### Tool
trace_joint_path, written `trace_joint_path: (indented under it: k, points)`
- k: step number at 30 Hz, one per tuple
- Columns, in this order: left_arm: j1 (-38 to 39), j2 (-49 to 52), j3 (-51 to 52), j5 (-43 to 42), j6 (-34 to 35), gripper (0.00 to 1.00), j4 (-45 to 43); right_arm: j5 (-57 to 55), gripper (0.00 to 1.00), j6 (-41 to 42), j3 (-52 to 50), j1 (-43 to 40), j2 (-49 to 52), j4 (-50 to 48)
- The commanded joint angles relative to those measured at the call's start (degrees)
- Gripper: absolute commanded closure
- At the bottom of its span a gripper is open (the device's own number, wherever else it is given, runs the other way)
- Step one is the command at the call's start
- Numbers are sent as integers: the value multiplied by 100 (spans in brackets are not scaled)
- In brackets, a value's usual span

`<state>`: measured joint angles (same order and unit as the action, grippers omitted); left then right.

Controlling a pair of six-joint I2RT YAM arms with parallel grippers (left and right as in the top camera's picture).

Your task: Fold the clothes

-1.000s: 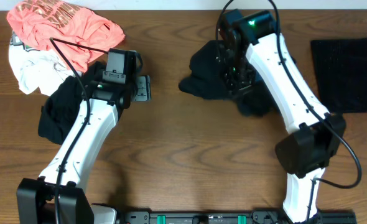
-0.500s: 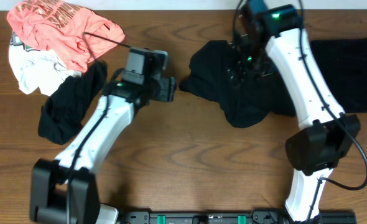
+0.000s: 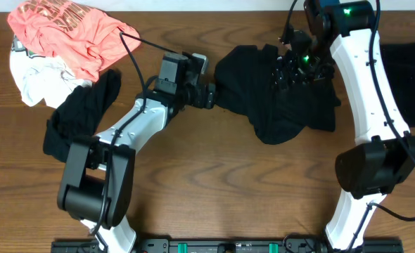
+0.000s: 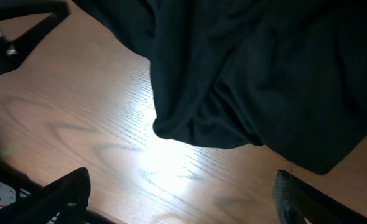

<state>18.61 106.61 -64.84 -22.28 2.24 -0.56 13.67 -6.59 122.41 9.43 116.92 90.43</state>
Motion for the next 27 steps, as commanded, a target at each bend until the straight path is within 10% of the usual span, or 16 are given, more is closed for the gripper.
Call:
trace_joint_path:
  k: [1, 23, 27]
  points:
    - [-2, 181, 55, -133, 20, 14, -168, 118, 10, -151, 17, -48, -157, 0]
    - [238, 1023, 55, -131, 83, 16, -966, 114, 13, -195, 17, -92, -157, 2]
    - [264, 1023, 55, -133, 157, 63, -1008, 114, 14, -212, 17, -92, -157, 2]
